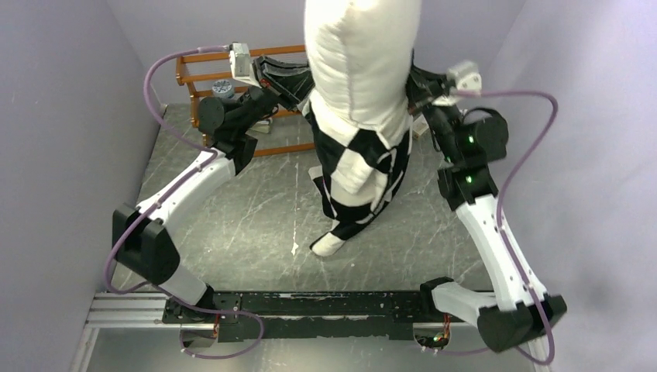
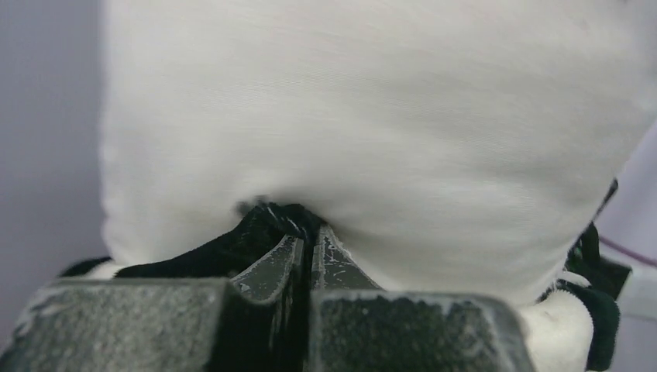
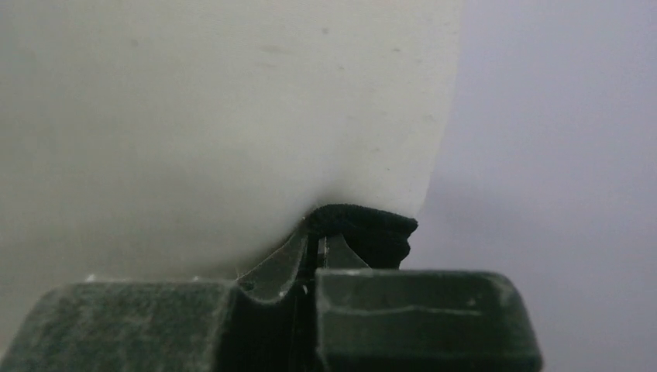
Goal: Put the pillow into the pillowcase
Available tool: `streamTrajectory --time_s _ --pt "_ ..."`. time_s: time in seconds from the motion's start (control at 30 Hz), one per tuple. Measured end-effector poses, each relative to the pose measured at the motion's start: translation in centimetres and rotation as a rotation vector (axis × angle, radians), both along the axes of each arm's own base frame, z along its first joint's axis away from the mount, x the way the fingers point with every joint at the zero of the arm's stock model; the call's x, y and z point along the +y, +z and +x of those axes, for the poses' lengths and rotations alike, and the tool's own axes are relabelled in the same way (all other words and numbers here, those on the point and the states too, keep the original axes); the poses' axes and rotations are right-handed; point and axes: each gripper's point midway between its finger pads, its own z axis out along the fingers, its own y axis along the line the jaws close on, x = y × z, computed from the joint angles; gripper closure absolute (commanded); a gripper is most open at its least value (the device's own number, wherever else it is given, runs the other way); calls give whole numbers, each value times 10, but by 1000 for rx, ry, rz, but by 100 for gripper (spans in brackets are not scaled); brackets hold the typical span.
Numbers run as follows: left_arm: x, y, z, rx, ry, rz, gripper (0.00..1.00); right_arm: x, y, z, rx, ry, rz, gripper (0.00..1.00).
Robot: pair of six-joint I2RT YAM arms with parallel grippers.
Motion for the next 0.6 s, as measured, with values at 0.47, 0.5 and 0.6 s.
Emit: streamTrajectory --time_s 0.47,0.5,0.6 --pt "-11 40 -28 271 -5 -11 95 -32 11 -14 420 -10 567 100" --pt "-17 38 -39 261 -17 13 95 -30 16 -12 441 -4 580 100" --pt "-22 31 -73 173 -50 75 95 -28 26 -9 472 10 606 100"
